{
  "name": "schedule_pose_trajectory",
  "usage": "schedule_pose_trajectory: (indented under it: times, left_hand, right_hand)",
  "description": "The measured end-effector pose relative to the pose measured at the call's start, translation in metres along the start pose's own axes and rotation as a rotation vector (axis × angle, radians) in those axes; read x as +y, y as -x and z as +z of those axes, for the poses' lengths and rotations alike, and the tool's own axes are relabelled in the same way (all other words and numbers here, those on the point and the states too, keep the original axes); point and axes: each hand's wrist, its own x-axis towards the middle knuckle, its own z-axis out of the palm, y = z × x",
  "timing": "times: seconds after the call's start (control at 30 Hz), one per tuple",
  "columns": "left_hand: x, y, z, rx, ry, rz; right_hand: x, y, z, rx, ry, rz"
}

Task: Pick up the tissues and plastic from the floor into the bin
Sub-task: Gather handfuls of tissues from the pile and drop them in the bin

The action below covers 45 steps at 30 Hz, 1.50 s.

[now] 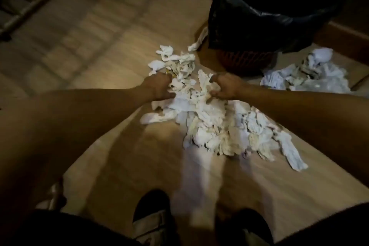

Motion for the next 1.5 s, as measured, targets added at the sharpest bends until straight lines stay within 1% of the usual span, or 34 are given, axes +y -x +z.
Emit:
schedule_pose_trajectory:
  times: [0.03, 0.1, 0.13, 0.23, 0.27, 0.33, 0.37, 0.43, 0.53, 0.57, 0.63, 0.7, 0.83, 0.93, 1.03, 1.1, 1.23, 1.33, 1.4, 1.5]
  left_hand:
    - [-0.005, -0.004, -0.005, -0.026, -0.010, 0.055]
    - [-0.014, -0.011, -0.017, -0.075, -0.049, 0.111]
    - [-0.016, -0.010, -0.027, -0.090, -0.035, 0.097]
    - [-0.017, -0.021, -0.033, -0.063, 0.015, 0.082]
    - [-0.016, -0.026, -0.030, -0.069, 0.047, 0.075]
    - [-0.019, -0.039, -0.021, -0.062, 0.013, 0.094]
    - [-0.022, -0.048, -0.018, -0.050, -0.007, 0.107]
    - [-0.029, -0.068, -0.014, 0.004, 0.025, 0.102]
    - [-0.031, -0.097, -0.015, 0.078, 0.208, -0.013]
    - [-0.029, -0.106, -0.013, 0.081, 0.260, -0.059]
    - [-0.025, -0.118, -0.003, 0.063, 0.304, -0.094]
    - [-0.020, -0.123, 0.009, 0.030, 0.313, -0.083]
    - [-0.021, -0.125, 0.025, 0.022, 0.228, 0.026]
    - [-0.025, -0.121, 0.023, 0.132, 0.228, 0.055]
    - [-0.035, -0.110, 0.017, 0.176, 0.251, 0.030]
    - [-0.040, -0.102, 0.014, 0.197, 0.247, 0.024]
    - [-0.048, -0.088, 0.015, 0.266, 0.251, 0.120]
    - [-0.048, -0.077, 0.021, 0.237, 0.249, 0.147]
    - [-0.043, -0.068, 0.025, 0.175, 0.260, 0.208]
    - [-0.030, -0.053, 0.033, 0.044, 0.228, 0.312]
  right_hand:
    - [0.002, -0.006, -0.005, -0.034, 0.043, -0.027]
    - [0.000, -0.010, -0.020, -0.129, 0.132, -0.042]
    - [-0.004, -0.007, -0.030, -0.158, 0.135, -0.028]
    - [-0.006, -0.004, -0.038, -0.139, 0.154, -0.023]
    - [-0.005, 0.000, -0.036, -0.158, 0.155, -0.018]
    - [0.003, 0.005, -0.026, -0.188, 0.197, -0.030]
    - [0.009, 0.006, -0.020, -0.218, 0.226, -0.048]
    - [0.022, 0.005, -0.015, -0.233, 0.228, -0.062]
    - [0.040, 0.002, -0.017, -0.174, 0.171, -0.015]
    - [0.043, 0.000, -0.018, -0.157, 0.144, 0.005]
    - [0.045, -0.005, -0.015, -0.152, 0.099, 0.025]
    - [0.041, -0.012, -0.009, -0.168, 0.091, -0.003]
    - [0.032, -0.027, 0.001, -0.145, 0.086, -0.036]
    - [0.019, -0.038, 0.001, -0.124, 0.064, -0.069]
    - [0.003, -0.050, 0.009, -0.120, 0.017, -0.111]
    - [-0.008, -0.055, 0.018, -0.131, 0.034, -0.149]
    - [-0.014, -0.060, 0.038, -0.183, 0.126, -0.203]
    - [-0.007, -0.061, 0.041, -0.092, 0.069, -0.245]
    - [0.000, -0.059, 0.035, 0.004, 0.036, -0.237]
    - [0.012, -0.048, 0.018, 0.089, -0.015, -0.177]
